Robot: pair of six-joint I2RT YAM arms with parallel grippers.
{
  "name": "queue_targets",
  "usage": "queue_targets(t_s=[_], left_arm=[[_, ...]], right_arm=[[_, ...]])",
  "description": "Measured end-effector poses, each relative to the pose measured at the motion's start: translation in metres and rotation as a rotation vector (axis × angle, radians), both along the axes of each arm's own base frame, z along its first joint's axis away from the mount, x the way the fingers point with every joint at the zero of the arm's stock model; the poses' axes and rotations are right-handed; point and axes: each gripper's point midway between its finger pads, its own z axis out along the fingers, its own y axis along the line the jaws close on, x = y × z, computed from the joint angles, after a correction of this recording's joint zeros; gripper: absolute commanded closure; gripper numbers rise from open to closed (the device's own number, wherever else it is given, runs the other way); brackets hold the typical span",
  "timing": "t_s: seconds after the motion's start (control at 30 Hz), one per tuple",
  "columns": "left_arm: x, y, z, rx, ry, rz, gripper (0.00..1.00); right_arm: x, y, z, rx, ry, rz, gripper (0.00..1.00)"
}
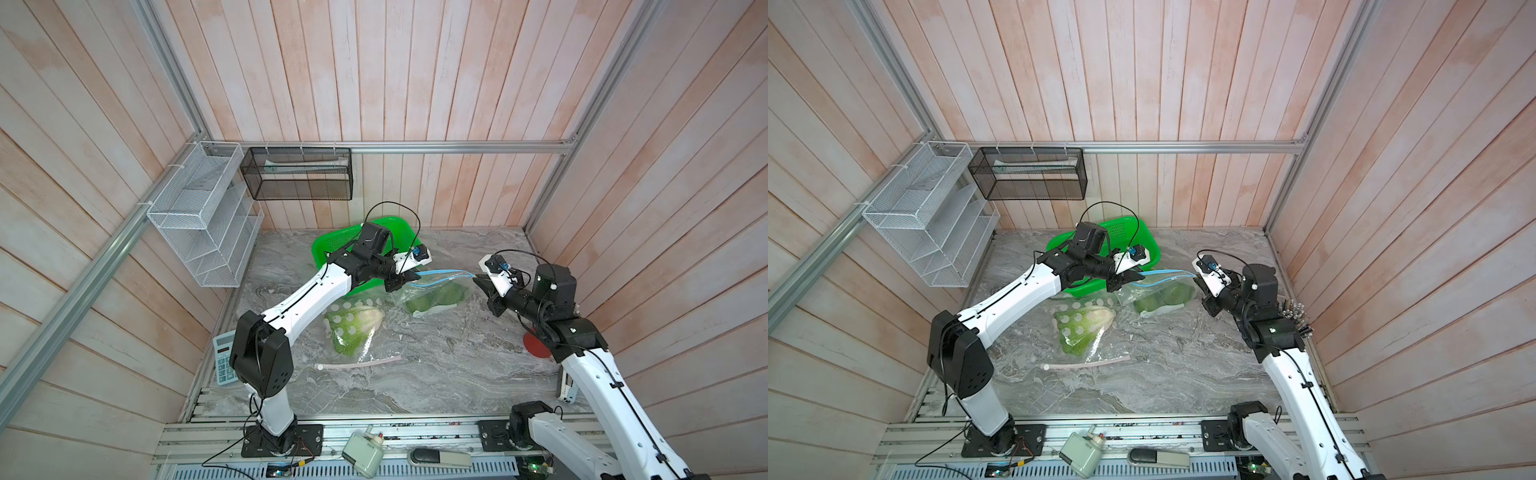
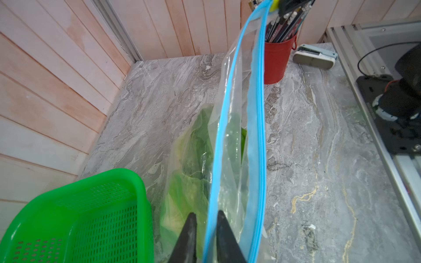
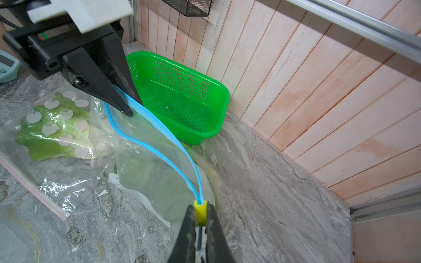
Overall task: Open the zip-top bag and take out the chinese cabbages
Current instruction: Open the zipper of the food storage bag at the center of the board.
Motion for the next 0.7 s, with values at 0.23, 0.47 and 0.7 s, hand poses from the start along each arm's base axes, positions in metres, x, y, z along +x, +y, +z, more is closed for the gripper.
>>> queue_targets(t_s=[0.23,0.47,0.7], left_arm=[[-0.007,-0.008,-0.002,-0.015,0.047,-0.008,1.00],[-0.014,-0.021,-0.003,-0.081,0.135,0.014,1.00],[-0.047,-0.060,-0.026,-0.102,0.277,0.047,1.00]], right_arm=[[0.000,-0.005,-0.011,-0.008,0.025,-0.034,0.93],[0.005,-0.015,-0.015,0.047,0.079,-0.132,0.75],[0.011,-0.034,-0.021,0.182,0.169,-0.331,0.52]])
